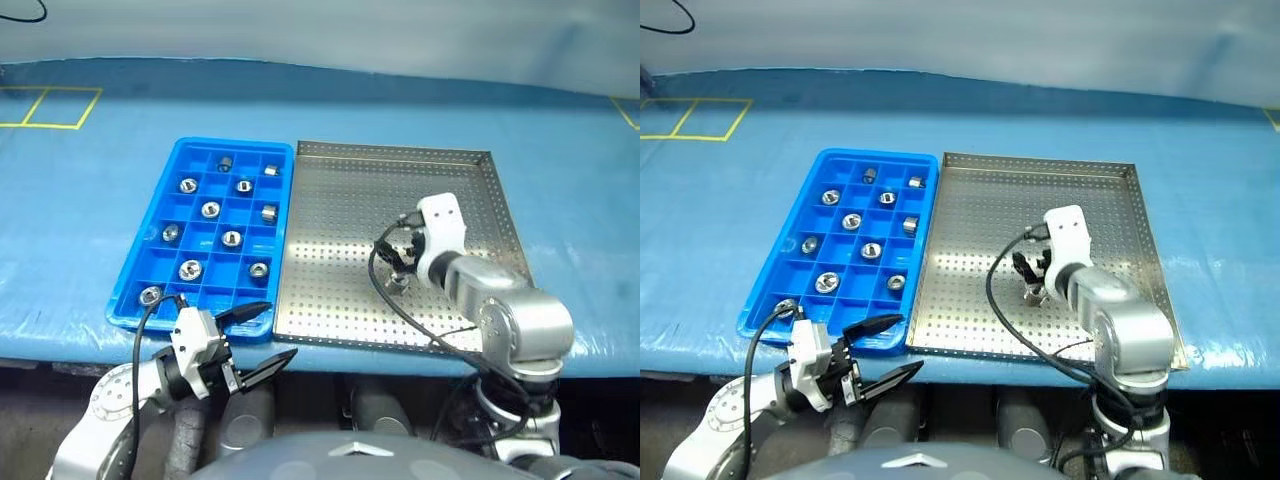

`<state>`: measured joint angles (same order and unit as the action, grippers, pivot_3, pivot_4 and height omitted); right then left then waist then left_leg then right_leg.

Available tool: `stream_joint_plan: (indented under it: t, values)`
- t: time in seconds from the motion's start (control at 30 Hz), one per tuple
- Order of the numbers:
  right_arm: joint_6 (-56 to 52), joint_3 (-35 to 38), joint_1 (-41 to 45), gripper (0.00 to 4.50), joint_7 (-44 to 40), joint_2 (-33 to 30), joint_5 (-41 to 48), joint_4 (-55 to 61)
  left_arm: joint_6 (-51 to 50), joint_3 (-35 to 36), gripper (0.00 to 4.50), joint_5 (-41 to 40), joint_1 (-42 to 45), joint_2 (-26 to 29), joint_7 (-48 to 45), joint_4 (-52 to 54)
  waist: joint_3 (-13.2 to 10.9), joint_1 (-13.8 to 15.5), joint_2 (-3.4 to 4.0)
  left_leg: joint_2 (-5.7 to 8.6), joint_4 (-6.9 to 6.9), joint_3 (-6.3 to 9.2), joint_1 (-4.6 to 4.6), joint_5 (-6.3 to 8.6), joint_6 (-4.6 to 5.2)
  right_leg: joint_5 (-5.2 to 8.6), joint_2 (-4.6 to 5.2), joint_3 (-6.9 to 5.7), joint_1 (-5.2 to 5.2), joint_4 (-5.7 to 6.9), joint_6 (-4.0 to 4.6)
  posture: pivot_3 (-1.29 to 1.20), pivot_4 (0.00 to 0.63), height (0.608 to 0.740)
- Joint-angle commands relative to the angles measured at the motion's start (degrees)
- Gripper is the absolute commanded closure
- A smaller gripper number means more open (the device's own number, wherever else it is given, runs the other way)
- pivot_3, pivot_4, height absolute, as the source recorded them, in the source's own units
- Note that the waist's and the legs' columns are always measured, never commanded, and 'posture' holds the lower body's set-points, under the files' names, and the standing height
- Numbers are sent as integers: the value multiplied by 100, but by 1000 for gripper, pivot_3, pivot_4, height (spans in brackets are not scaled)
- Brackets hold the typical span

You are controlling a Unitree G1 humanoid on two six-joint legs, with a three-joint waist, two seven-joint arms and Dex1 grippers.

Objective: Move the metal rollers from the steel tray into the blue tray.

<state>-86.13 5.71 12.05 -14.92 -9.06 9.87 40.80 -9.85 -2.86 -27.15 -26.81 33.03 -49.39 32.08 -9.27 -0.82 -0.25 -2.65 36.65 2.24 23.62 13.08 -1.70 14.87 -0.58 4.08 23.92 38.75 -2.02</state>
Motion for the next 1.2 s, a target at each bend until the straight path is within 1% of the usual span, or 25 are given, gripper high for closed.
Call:
stream_joint_plan:
  t: [0.03, 0.3, 0.5, 0.63, 0.83, 0.93, 1.03, 1.07, 1.1, 1.2]
  values:
    - [-266, 89, -72, 359, -15, 238, 229, 527, 15, -9, 0, 56, 55, 80, -18, 151, 0, -59, 1, 0, 0, 0, -2, 0, 0, 0, 0, 0, -1, 2, 0, 58, 150, 740]
    - [-318, 106, -226, 359, 83, 411, 334, 611, 23, -10, 0, 46, 109, 154, -35, 126, 0, -115, -1, 6, 8, -4, 3, 0, 0, -1, 8, 3, -3, -3, -2, 48, 150, 740]
    - [-98, 95, -409, 359, 175, 93, 282, 448, 17, 37, 0, 16, 173, 151, -11, 108, 0, -126, -1, 6, 8, -4, 2, 0, 0, -1, 7, 3, -3, -3, -2, 51, 150, 740]
    - [-208, 109, -510, 359, 71, -28, 401, 461, 2, 50, 0, -12, 183, 150, -5, 118, 0, -131, -1, 5, 7, -4, 1, 0, 0, -1, 6, 3, -3, -3, -3, 49, 150, 740]
    - [39, -259, -748, 359, 134, 7, 471, 130, 16, 18, 0, -10, 204, 123, -5, 105, 0, -130, -2, 5, 7, -4, 1, 0, 0, -1, 6, 3, -4, -3, -3, 48, 150, 740]
    - [203, -335, -794, 359, 184, -2, 447, -24, 19, 4, 0, 2, 215, 110, 10, 109, 7, -144, -14, 4, 10, -5, -4, 0, 0, -1, 5, 5, -9, -3, -3, 59, 150, 740]
    - [406, -397, -773, 929, 169, -95, 470, 51, 7, 17, 0, -3, 197, 95, 53, 129, 10, -144, -19, 2, 19, -6, -7, 0, 0, -2, 5, 4, -14, -2, -4, 65, 150, 740]
    - [465, -409, -739, 1329, 156, -136, 489, 84, 2, 17, 0, -12, 193, 93, 60, 131, 10, -141, -19, 2, 24, -7, -5, 0, 0, -3, 6, 5, -14, -2, -6, 68, 150, 740]
    - [502, -412, -702, 1581, 157, -169, 500, 95, 1, 15, 0, -20, 187, 92, 65, 135, 10, -138, -19, 2, 26, -8, -5, 0, 0, -3, 6, 6, -13, -2, -6, 70, 150, 740]
    - [534, -428, -537, 2650, 179, -262, 511, 100, 2, 9, 0, -28, 152, 86, 84, 173, 8, -126, -17, 3, 24, -7, -2, 0, 0, -3, 6, 6, -10, -1, -7, 82, 150, 740]
